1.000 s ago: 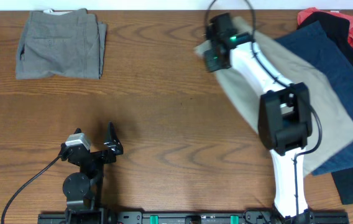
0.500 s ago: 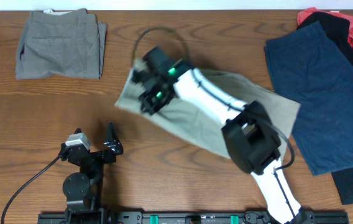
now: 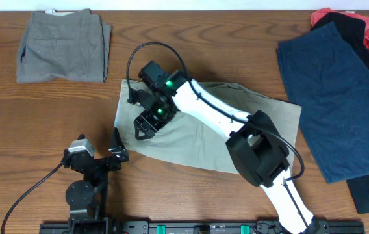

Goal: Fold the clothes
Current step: 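Drag the khaki shorts left and lay them flat mid-table, then move the right gripper to the right end of the khaki shorts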

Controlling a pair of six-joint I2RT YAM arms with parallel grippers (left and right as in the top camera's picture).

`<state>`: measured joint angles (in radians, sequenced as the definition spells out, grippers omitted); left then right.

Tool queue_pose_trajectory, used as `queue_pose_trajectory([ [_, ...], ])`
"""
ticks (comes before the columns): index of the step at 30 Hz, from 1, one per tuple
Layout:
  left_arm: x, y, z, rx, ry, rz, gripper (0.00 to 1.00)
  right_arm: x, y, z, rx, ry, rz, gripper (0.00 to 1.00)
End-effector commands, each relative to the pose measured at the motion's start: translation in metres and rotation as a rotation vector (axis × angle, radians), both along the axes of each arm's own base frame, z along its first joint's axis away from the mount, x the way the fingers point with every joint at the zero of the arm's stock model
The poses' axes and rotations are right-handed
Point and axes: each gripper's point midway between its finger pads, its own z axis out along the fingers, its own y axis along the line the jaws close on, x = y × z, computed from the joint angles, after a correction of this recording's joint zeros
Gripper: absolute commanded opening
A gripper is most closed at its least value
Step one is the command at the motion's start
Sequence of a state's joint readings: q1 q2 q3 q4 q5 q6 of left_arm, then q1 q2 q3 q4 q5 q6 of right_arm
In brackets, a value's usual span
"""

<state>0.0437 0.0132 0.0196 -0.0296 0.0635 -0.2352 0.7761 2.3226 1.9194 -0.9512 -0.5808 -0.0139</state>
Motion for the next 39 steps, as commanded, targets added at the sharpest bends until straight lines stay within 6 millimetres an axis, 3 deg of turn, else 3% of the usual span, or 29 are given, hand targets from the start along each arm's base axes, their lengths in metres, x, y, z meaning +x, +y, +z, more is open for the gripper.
queue_pose_trajectory([
  [1,-0.001,-0.001,-0.016,0.0,0.05,-0.005,0.98,0.015,-0.015,0.028,0.035,-0.019,-0.036,0.82],
  [5,-0.001,-0.001,-0.016,0.0,0.05,-0.005,0.98,0.039,-0.047,0.056,0.031,-0.033,-0.123,0.82],
  [7,-0.001,-0.001,-0.016,0.0,0.05,-0.005,0.98,0.063,-0.077,0.075,0.012,-0.094,-0.2,0.82],
  [8,-0.001,-0.001,-0.016,0.0,0.05,-0.005,0.98,0.08,-0.097,0.086,-0.011,-0.147,-0.256,0.84],
  [10,-0.001,-0.001,-0.016,0.0,0.05,-0.005,0.98,0.119,-0.147,0.104,-0.078,-0.26,-0.405,0.99],
  [13,-0.001,-0.001,-0.016,0.0,0.05,-0.005,0.98,0.16,-0.207,0.122,-0.135,-0.378,-0.56,0.99],
  [16,-0.001,-0.001,-0.016,0.0,0.05,-0.005,0.98,0.19,-0.264,0.123,-0.208,-0.441,-0.687,0.99],
  [17,-0.001,-0.001,-0.016,0.0,0.05,-0.005,0.98,0.2,-0.285,0.119,-0.243,-0.462,-0.731,0.92],
  [18,-0.001,-0.001,-0.016,0.0,0.05,-0.005,0.98,0.208,-0.3,0.116,-0.264,-0.473,-0.764,0.78],
  [19,-0.001,-0.001,-0.016,0.0,0.05,-0.005,0.98,0.217,-0.315,0.11,-0.273,-0.476,-0.794,0.57],
  [20,-0.001,-0.001,-0.016,0.0,0.05,-0.005,0.98,0.225,-0.327,0.104,-0.278,-0.476,-0.821,0.27],
  [21,-0.001,-0.001,-0.016,0.0,0.05,-0.005,0.98,0.231,-0.336,0.097,-0.282,-0.475,-0.84,0.11],
  [22,-0.001,-0.001,-0.016,0.0,0.05,-0.005,0.98,0.237,-0.345,0.09,-0.287,-0.473,-0.856,0.04],
  [27,-0.001,-0.001,-0.016,0.0,0.05,-0.005,0.98,0.257,-0.38,0.043,-0.32,-0.434,-0.913,0.01],
  [32,-0.001,-0.001,-0.016,0.0,0.05,-0.005,0.98,0.258,-0.395,-0.009,-0.36,-0.356,-0.921,0.01],
  [35,-0.001,-0.001,-0.016,0.0,0.05,-0.005,0.98,0.26,-0.403,-0.03,-0.391,-0.345,-0.929,0.01],
  [39,-0.001,-0.001,-0.016,0.0,0.05,-0.005,0.98,0.261,-0.417,-0.042,-0.436,-0.351,-0.948,0.01],
])
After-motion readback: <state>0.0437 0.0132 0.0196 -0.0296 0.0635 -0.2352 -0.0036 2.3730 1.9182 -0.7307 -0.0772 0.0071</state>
